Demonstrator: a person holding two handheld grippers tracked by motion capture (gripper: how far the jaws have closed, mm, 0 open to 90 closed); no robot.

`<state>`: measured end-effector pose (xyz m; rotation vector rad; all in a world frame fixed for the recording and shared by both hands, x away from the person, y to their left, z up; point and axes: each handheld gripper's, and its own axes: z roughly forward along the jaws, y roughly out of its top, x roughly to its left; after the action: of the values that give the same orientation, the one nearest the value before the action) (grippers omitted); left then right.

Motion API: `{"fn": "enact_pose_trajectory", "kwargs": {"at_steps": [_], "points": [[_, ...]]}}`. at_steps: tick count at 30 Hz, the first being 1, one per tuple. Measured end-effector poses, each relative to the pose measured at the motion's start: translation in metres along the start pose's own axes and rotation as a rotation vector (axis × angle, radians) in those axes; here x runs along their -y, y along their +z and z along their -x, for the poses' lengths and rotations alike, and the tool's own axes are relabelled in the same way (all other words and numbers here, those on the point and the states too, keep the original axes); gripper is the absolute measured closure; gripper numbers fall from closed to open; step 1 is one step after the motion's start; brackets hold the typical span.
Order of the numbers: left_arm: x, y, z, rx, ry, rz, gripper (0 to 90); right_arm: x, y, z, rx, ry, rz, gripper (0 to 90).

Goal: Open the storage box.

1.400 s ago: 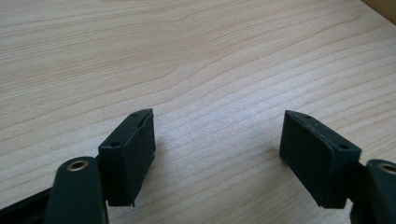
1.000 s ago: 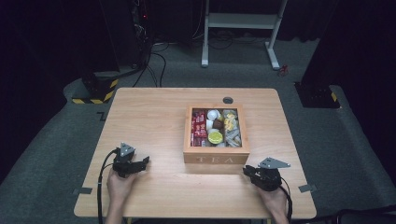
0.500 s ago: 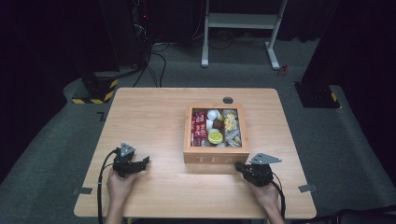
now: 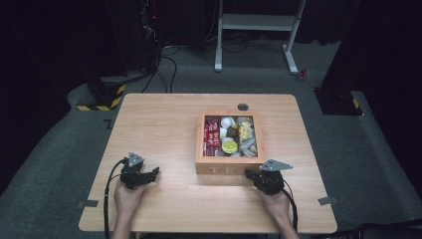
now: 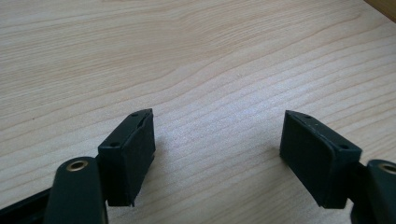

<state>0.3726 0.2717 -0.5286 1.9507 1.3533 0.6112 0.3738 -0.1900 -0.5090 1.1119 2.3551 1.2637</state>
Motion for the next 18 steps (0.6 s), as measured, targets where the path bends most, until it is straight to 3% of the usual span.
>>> {"fn": "enact_pose_trajectory", "kwargs": {"at_steps": [6, 18], "points": [[0.0, 0.0, 0.0, 0.0, 0.002, 0.0, 26.9, -0.002, -0.002, 0.0, 0.0, 0.002, 0.012, 90.0], [0.0, 0.0, 0.0, 0.001, 0.001, 0.0, 26.8, -0.018, -0.012, -0.007, -0.019, 0.007, 0.087, 90.0]]}}
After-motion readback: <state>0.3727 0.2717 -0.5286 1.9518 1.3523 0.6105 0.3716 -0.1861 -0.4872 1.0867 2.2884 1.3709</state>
